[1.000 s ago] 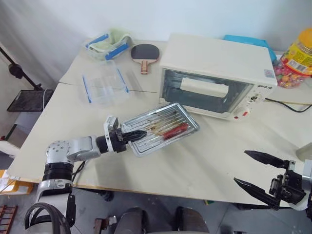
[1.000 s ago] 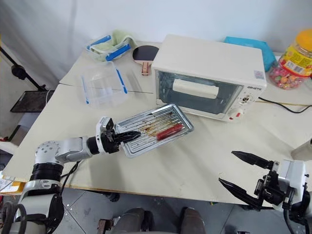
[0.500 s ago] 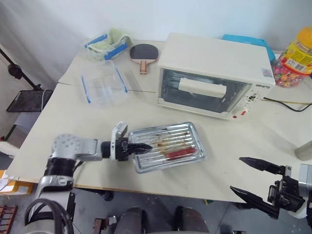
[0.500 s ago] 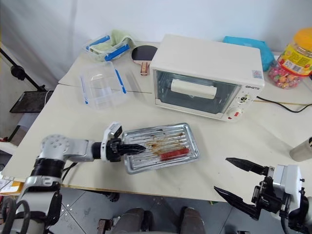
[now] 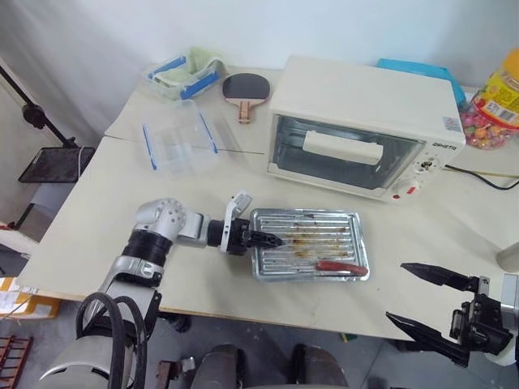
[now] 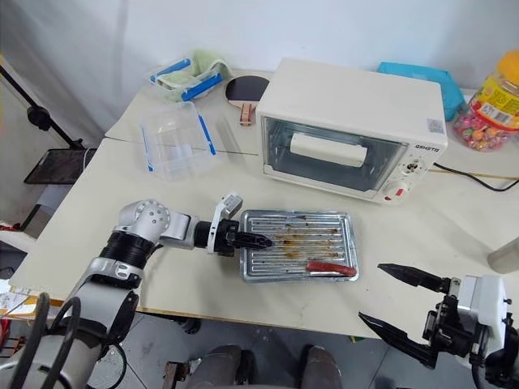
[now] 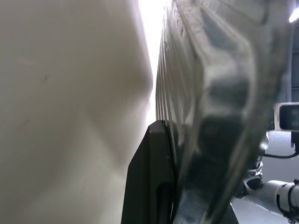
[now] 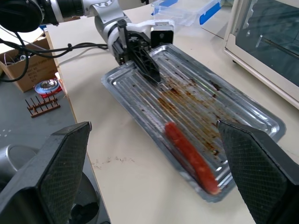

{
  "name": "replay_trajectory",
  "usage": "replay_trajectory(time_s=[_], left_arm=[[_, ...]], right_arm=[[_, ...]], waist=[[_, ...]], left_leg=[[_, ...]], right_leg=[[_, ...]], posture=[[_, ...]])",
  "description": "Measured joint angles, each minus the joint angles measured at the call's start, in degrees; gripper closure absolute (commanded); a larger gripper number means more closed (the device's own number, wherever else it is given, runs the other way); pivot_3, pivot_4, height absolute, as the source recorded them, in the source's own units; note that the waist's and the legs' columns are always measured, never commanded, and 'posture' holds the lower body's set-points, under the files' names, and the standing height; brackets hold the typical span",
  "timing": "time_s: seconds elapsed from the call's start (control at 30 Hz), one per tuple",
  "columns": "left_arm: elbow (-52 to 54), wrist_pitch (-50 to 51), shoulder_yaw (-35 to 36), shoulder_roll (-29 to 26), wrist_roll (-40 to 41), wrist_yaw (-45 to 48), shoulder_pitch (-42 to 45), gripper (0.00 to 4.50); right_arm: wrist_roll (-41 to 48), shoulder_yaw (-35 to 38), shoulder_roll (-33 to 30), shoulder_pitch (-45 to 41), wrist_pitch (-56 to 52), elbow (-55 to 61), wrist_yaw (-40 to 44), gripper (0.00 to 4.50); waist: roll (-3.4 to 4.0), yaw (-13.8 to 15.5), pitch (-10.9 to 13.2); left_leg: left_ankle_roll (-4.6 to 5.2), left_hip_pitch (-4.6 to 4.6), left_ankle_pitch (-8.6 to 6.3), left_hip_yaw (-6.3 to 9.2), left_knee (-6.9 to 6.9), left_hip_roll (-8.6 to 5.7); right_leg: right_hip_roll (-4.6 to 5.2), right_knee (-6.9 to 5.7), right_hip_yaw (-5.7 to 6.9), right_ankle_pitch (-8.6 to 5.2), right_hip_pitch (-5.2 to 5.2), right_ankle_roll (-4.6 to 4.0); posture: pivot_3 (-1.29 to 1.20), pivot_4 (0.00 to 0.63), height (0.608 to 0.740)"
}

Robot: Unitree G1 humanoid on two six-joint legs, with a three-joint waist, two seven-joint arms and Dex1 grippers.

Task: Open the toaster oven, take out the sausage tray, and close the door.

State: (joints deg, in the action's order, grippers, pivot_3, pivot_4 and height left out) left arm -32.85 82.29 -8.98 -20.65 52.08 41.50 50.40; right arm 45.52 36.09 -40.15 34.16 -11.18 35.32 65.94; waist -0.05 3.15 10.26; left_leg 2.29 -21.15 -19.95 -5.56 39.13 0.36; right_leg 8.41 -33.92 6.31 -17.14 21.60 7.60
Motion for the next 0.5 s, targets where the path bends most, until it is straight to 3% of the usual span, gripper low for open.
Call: replay_trajectory(time_s=[0.23,0.37,0.47,0.5], left_arm=[[0.6,1.0,1.6,-0.7,-4.3,0.5,-0.4,2.1],[8.6,-1.5,1.7,-6.8,-5.6,3.6,-4.8,0.98],[17.5,-10.8,2.0,-12.4,-7.7,8.6,-11.2,0.09],[20.5,-15.9,2.2,-14.4,-8.9,11.2,-14.2,0.03]], right_arm=[[-1.0,-0.1,0.4,-0.2,0.9,-0.7,0.8,0.0],[-1.6,-0.7,0.4,-1.6,1.3,-2.8,1.8,0.0],[-1.7,-1.3,0.3,-2.5,1.5,-4.8,2.9,0.0],[-1.7,-1.4,0.2,-2.7,1.6,-5.5,3.4,0.0]], waist=[[-0.02,-0.5,0.0],[-0.03,-1.6,0.0],[0.03,-2.1,0.0],[0.03,-2.2,0.0]], left_leg=[[0.0,-0.07,0.0,0.02,-0.02,0.07],[-0.01,-0.04,0.0,0.02,-0.03,0.19],[-0.09,0.03,-0.02,-0.05,-0.03,0.27],[-0.11,0.04,-0.02,-0.04,-0.03,0.31]], right_leg=[[-0.05,-0.07,0.09,0.02,0.03,0.04],[-0.14,-0.07,0.1,0.02,0.03,0.03],[-0.16,-0.07,0.0,0.0,0.03,-0.01],[-0.16,-0.07,-0.04,-0.02,0.02,-0.04]], posture=[[0.0,0.15,0.74],[0.0,0.15,0.74],[0.0,0.15,0.74],[0.0,0.15,0.74]])
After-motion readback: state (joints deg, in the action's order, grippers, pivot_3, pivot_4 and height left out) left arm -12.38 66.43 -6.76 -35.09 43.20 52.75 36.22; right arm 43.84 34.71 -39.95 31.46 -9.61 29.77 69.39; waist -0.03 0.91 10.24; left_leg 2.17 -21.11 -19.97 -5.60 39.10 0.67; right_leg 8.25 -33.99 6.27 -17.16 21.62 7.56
